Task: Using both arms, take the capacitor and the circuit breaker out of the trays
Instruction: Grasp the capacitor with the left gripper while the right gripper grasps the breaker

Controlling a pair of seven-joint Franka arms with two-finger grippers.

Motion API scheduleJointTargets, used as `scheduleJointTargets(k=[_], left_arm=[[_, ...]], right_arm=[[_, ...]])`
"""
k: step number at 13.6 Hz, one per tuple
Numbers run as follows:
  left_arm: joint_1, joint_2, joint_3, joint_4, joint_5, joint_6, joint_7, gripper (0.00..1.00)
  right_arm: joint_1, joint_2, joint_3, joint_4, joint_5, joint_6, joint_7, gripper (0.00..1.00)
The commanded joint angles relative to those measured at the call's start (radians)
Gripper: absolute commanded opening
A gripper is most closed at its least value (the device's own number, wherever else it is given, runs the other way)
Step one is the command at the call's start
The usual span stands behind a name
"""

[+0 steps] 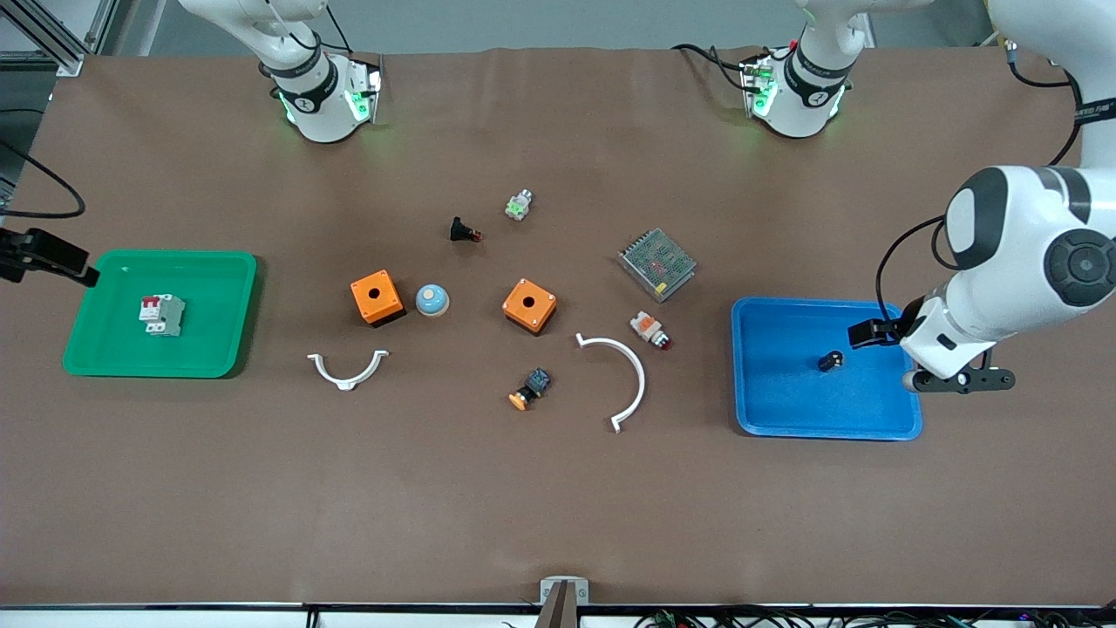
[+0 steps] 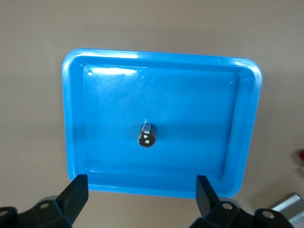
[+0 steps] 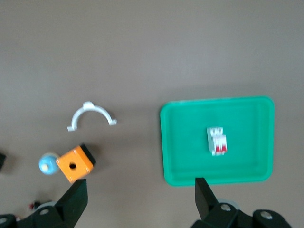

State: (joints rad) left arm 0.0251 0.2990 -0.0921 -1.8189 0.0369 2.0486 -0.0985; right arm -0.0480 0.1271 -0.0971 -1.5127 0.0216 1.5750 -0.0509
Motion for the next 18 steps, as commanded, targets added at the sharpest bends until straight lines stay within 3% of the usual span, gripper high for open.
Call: scheduleJointTargets(k=[1, 2, 4, 8, 14, 18], left_arm=[[0.018, 0.021, -0.003, -0.069, 0.015, 0.097, 0.003, 1.0], [0.022, 0.06, -0.003, -0.068, 0.015, 0.113, 0.005, 0.99], [0.035, 0.109, -0.003, -0.069, 0.015, 0.149, 0.005, 0.94], [0.052, 0.179, -0.005, -0.063, 0.015, 0.171, 0.005, 0.74], [0.045, 0.216, -0.009, -0.054, 0.003, 0.2, 0.003, 0.74], [0.047, 0.244, -0.011, -0.054, 0.001, 0.222, 0.002, 0.66]], right_arm=[[-0.059, 0.103, 0.007, 0.008, -0.035, -0.023, -0.009, 1.0], [-0.081, 0.142, 0.007, 0.008, -0.087, -0.012, -0.042, 1.0], [-0.142, 0.186, 0.007, -0.009, -0.107, 0.038, -0.159, 1.0], [-0.249, 0.184, 0.008, -0.194, -0.106, 0.248, -0.314, 1.0], [-0.32, 0.175, 0.01, -0.482, -0.086, 0.601, -0.415, 1.0], [-0.332, 0.189, 0.01, -0.581, -0.083, 0.773, -0.415, 1.0]])
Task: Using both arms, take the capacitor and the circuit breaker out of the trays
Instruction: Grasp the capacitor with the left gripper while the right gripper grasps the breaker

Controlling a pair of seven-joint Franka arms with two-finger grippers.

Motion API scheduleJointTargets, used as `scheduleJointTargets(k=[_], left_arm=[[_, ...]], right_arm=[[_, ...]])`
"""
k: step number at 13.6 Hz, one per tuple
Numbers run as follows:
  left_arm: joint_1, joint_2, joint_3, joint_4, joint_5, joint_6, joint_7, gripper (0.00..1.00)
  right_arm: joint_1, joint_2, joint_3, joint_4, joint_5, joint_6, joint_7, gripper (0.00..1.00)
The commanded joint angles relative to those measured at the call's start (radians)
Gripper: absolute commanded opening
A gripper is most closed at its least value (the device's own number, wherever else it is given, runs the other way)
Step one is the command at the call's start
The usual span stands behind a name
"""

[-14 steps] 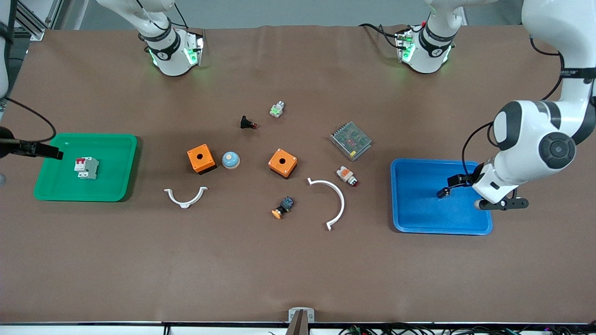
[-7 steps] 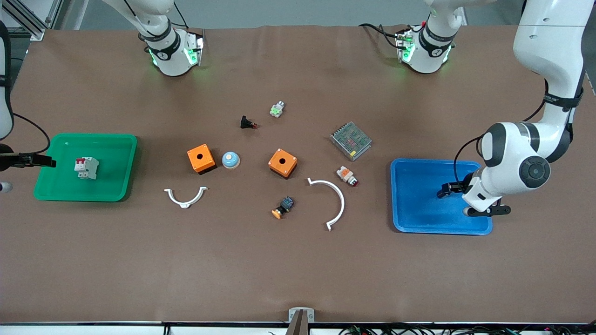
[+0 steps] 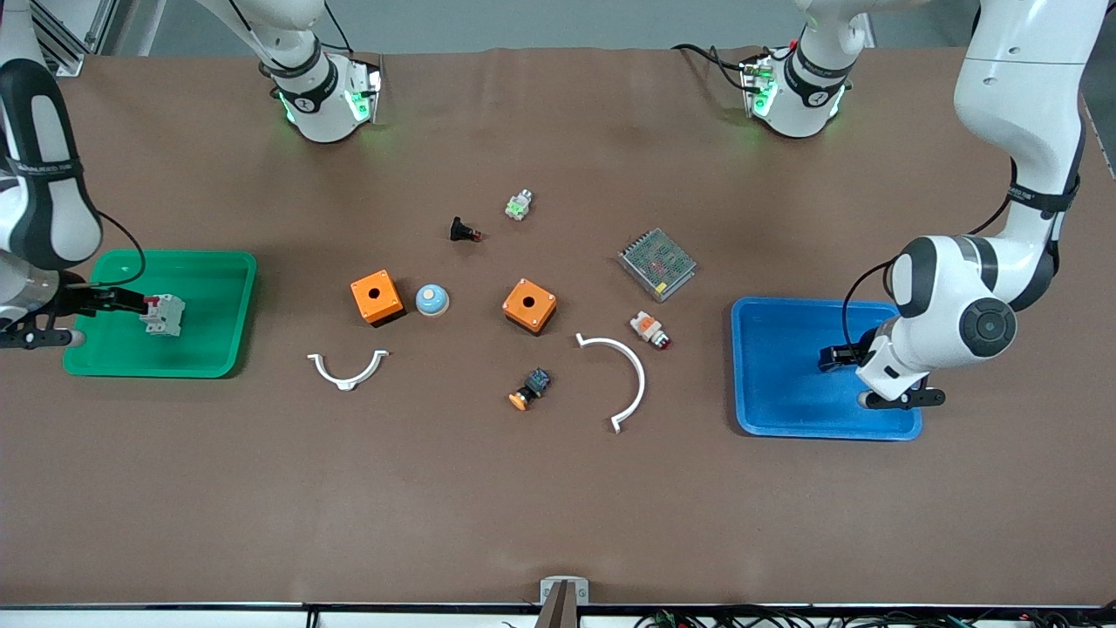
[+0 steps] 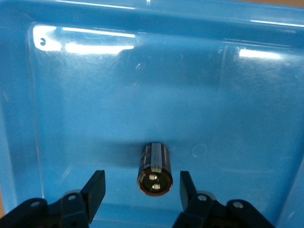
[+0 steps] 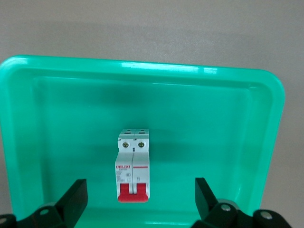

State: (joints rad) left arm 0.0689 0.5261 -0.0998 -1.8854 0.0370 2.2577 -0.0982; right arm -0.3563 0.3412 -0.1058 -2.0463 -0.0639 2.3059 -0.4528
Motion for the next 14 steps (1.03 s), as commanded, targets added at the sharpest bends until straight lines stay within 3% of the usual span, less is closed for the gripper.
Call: scheduleJointTargets(k=[1, 6, 7, 8, 10, 12, 14], left_arm=[[0.0, 0.018, -0.003, 0.012, 0.0, 0.013, -0.001, 0.64], [-0.001, 0.026, -0.005, 0.012, 0.0, 0.013, -0.005, 0.47], [-0.001, 0.028, -0.005, 0.012, 0.0, 0.013, -0.006, 0.41], [-0.006, 0.026, -0.008, 0.019, 0.0, 0.011, -0.017, 0.27], [-0.014, 0.014, -0.009, 0.025, 0.0, 0.002, -0.018, 0.12], [-0.008, -0.035, -0.029, 0.032, 0.0, -0.004, -0.014, 0.04], [-0.008, -0.105, -0.073, 0.042, 0.0, -0.058, -0.018, 0.0]], right_arm=[[-0.024, -0.016, 0.018, -0.057, 0.003, 0.049, -0.013, 1.0], [-0.046, -0.001, 0.02, -0.083, 0.004, 0.059, -0.078, 0.94], [-0.046, 0.009, 0.02, -0.086, 0.004, 0.072, -0.079, 0.94], [-0.046, 0.015, 0.02, -0.089, 0.004, 0.092, -0.079, 0.93], [-0.046, 0.035, 0.02, -0.091, 0.004, 0.118, -0.083, 0.84], [-0.046, 0.05, 0.02, -0.091, 0.004, 0.133, -0.095, 0.75], [-0.043, 0.053, 0.021, -0.089, 0.004, 0.139, -0.095, 0.59]])
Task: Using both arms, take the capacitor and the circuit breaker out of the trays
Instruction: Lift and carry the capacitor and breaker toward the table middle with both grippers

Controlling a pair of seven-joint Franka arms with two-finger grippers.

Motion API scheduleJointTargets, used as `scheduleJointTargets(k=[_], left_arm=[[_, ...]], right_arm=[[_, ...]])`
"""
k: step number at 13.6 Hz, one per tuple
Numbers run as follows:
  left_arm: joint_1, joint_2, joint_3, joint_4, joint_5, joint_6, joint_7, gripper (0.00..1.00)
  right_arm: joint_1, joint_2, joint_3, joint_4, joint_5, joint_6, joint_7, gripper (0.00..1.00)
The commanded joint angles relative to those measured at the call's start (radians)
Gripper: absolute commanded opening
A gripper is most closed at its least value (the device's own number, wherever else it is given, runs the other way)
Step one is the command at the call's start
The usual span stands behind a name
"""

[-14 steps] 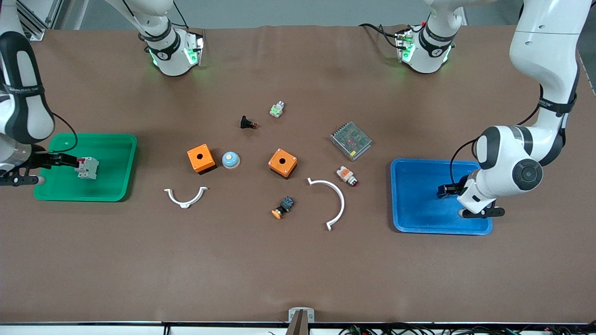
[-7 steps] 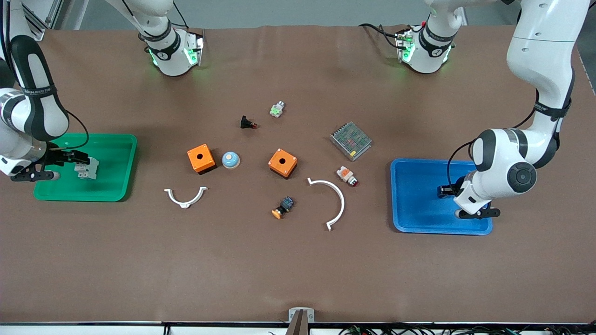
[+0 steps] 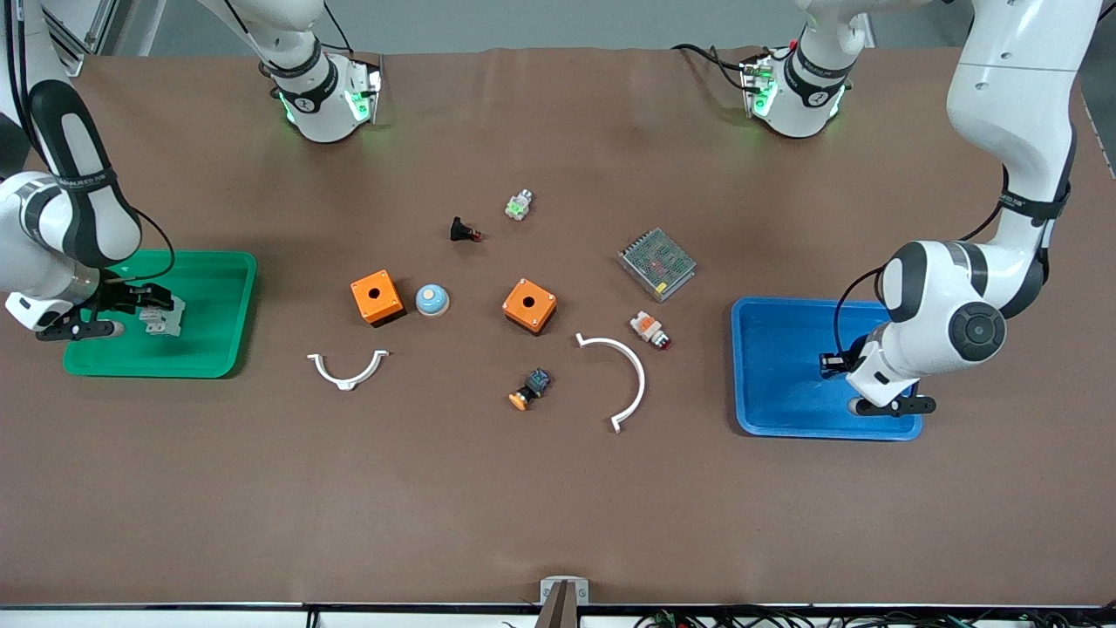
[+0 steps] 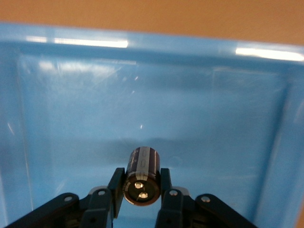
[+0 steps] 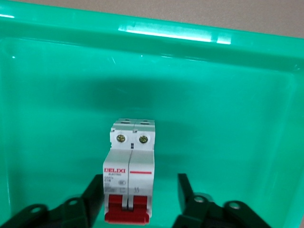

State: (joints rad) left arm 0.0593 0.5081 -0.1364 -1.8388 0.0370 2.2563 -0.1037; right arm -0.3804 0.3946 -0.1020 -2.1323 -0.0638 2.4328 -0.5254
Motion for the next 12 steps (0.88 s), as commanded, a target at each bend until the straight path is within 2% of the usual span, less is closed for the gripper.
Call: scheduleJointTargets(k=[1, 2, 5, 8, 10, 12], left_arm=[[0.004, -0.121, -0.055, 0.004, 0.0, -0.088, -0.017, 0.0], [0.004, -0.146, -0.075, 0.013, 0.0, -0.115, -0.024, 0.0], [0.004, -0.178, -0.159, 0.038, -0.002, -0.156, -0.094, 0.0], [-0.001, -0.174, -0.248, 0.058, 0.0, -0.158, -0.256, 0.0], [-0.007, -0.169, -0.293, 0.058, 0.0, -0.159, -0.336, 0.01], [-0.047, -0.163, -0.315, 0.061, 0.009, -0.152, -0.443, 0.01]], right_arm=[[-0.017, -0.002, 0.018, -0.003, 0.004, 0.012, -0.022, 0.49], [-0.017, 0.0, 0.018, -0.003, 0.004, 0.012, -0.022, 0.39], [-0.011, -0.002, 0.018, 0.0, 0.004, 0.008, -0.019, 0.22], [0.023, -0.04, 0.019, 0.017, 0.004, -0.044, -0.012, 0.2], [0.069, -0.088, 0.019, 0.113, 0.002, -0.269, 0.037, 0.2], [0.138, -0.103, 0.019, 0.257, 0.002, -0.526, 0.152, 0.21]])
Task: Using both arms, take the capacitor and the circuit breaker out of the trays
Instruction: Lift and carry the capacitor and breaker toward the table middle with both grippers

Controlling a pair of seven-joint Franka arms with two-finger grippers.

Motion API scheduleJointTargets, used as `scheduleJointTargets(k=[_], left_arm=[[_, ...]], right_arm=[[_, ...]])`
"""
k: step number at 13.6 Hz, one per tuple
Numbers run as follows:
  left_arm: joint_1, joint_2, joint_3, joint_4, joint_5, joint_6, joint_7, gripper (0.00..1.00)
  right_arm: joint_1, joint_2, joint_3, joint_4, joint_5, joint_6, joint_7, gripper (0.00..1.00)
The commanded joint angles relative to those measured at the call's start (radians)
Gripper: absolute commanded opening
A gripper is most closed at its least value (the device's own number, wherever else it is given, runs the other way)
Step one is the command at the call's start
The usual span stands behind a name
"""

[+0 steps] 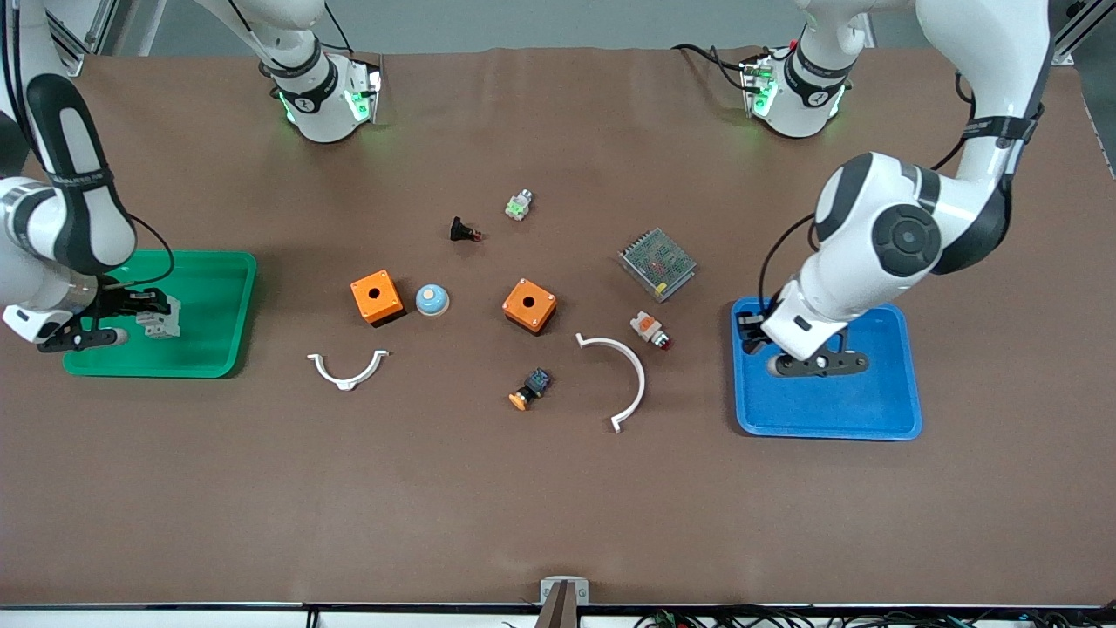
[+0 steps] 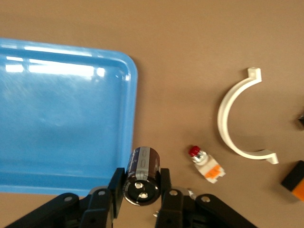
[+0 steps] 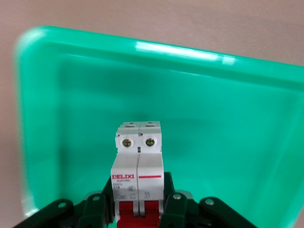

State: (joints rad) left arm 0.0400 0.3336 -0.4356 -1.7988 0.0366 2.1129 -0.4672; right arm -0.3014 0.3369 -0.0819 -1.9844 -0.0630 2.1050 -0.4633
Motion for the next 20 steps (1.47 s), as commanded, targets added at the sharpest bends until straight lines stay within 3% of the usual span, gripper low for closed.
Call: scheduleJointTargets(k=[1, 6, 11, 20], left_arm=[[-0.057, 0.013, -0.015, 0.027, 0.011, -0.008, -0.118, 0.01], [-0.179, 0.076, -0.011, 0.064, 0.016, -0.002, -0.315, 0.01], [-0.222, 0.127, -0.014, 0.068, 0.094, 0.044, -0.413, 0.01], [-0.364, 0.226, -0.014, 0.068, 0.092, 0.111, -0.61, 0.0]], right_arm=[[0.089, -0.056, -0.001, 0.162, 0.002, -0.277, 0.128, 0.21], [0.387, -0.121, 0.001, 0.188, 0.031, -0.372, 0.516, 0.2], [0.662, -0.075, -0.001, 0.177, 0.153, -0.266, 0.906, 0.21], [0.809, 0.103, 0.001, 0.156, 0.279, 0.012, 1.028, 0.2]])
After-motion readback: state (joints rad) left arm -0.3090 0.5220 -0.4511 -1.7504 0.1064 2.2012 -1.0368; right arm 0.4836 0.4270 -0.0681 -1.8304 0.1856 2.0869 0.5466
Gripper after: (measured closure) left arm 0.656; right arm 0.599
